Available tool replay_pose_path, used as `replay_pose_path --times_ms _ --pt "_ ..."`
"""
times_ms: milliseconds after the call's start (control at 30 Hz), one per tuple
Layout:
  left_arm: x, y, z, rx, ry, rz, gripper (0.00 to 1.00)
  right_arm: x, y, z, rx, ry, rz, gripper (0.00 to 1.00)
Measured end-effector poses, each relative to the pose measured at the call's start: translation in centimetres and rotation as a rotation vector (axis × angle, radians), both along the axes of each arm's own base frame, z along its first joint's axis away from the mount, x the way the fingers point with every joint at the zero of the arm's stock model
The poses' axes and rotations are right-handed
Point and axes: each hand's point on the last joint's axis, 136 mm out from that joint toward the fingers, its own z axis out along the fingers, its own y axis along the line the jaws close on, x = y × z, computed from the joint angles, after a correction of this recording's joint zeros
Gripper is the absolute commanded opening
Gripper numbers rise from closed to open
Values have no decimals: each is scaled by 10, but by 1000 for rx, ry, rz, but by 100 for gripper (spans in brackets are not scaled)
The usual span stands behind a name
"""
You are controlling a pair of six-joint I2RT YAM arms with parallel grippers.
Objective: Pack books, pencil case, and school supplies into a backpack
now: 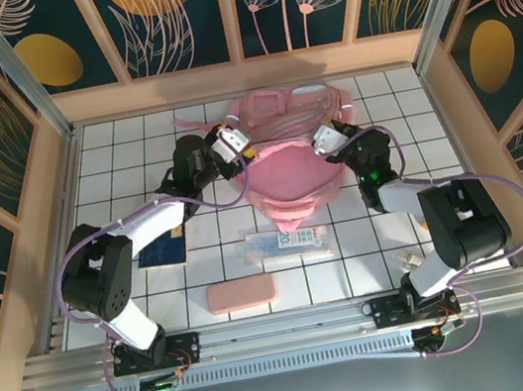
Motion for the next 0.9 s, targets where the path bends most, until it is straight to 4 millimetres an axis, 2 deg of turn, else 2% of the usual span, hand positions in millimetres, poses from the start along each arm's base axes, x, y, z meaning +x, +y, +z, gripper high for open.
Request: replay_pose_path --times_ms 100,167,333,567,633,700,833,900 --pt "0 -8 -3 20 15 -59 56 -5 4 -4 -25 24 44 0" --pt "-2 -15 -12 43 37 -108 62 -4 5 -5 -30 37 61 0" --pt "-23 -23 -45 108 129 -234 71 -1 7 -4 -28 64 92 0" --pt "-53 -21 -75 208 232 -353 71 -1 7 -6 -29 96 117 0" --pt "-56 -19 -80 232 241 -363 66 -1 8 -7 -29 105 122 0" --pt "-55 -17 -83 253 243 -360 55 -2 9 -7 -28 111 129 0" --pt "-35 -20 -81 285 212 -330 38 -3 10 -9 -29 120 137 0" --pt "-25 -23 -78 288 200 -319 24 -3 10 -10 -30 125 139 0"
